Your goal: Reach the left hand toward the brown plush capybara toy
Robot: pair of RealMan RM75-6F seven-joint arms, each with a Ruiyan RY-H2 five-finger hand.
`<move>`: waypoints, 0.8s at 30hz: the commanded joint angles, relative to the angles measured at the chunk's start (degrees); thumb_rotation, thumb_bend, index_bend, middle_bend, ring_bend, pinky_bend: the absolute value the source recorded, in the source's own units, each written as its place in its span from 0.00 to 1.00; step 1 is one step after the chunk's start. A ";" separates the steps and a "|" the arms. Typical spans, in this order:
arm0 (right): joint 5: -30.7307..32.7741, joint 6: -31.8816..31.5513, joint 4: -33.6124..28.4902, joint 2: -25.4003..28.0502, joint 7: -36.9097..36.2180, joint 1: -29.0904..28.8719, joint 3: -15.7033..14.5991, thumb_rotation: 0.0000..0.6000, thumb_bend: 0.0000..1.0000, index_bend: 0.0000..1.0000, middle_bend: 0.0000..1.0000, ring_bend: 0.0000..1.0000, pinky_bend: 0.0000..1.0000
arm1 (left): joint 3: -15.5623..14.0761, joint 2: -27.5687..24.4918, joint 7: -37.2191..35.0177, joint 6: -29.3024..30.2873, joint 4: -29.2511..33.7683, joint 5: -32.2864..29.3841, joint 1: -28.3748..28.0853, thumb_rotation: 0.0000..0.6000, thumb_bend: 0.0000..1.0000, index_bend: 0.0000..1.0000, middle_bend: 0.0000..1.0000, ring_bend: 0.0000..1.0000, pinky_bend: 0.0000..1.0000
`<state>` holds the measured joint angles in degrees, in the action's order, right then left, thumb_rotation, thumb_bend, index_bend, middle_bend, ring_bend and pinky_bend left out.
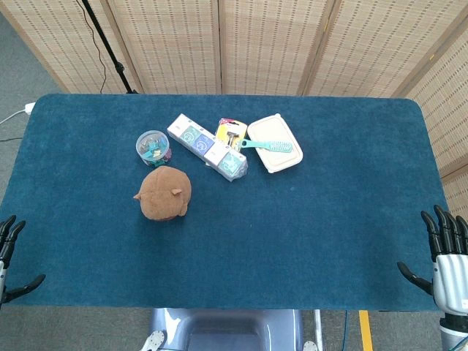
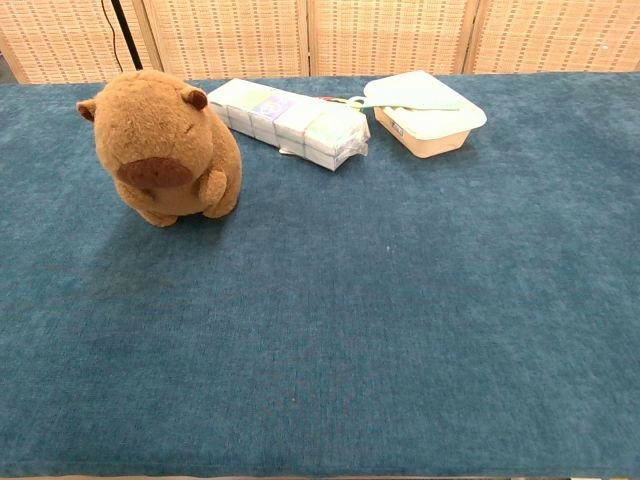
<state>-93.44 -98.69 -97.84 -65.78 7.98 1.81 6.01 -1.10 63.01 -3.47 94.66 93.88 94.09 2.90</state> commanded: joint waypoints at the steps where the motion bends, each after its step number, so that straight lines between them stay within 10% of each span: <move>1: 0.07 -0.01 -0.01 -0.02 -0.05 0.00 0.04 1.00 0.00 0.00 0.00 0.00 0.00 | -0.05 -0.10 -0.04 -0.18 0.12 -0.10 -0.07 1.00 0.00 0.00 0.00 0.00 0.00; 16: 0.62 0.88 -1.04 1.30 -2.77 0.04 -0.40 1.00 0.00 0.00 0.00 0.00 0.00 | 1.91 1.24 -4.34 -0.13 0.26 1.04 -2.35 1.00 0.00 0.01 0.00 0.00 0.00; 24: 0.90 1.29 -1.39 1.85 -3.89 -0.03 -0.47 1.00 0.00 0.00 0.00 0.00 0.00 | 7.93 2.16 -4.99 -8.00 4.65 -3.76 -9.93 1.00 0.08 0.37 0.00 0.00 0.00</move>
<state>-92.58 -97.47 -99.18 -63.98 4.17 1.82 5.57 4.81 64.88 -9.24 88.90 96.82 92.33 -4.89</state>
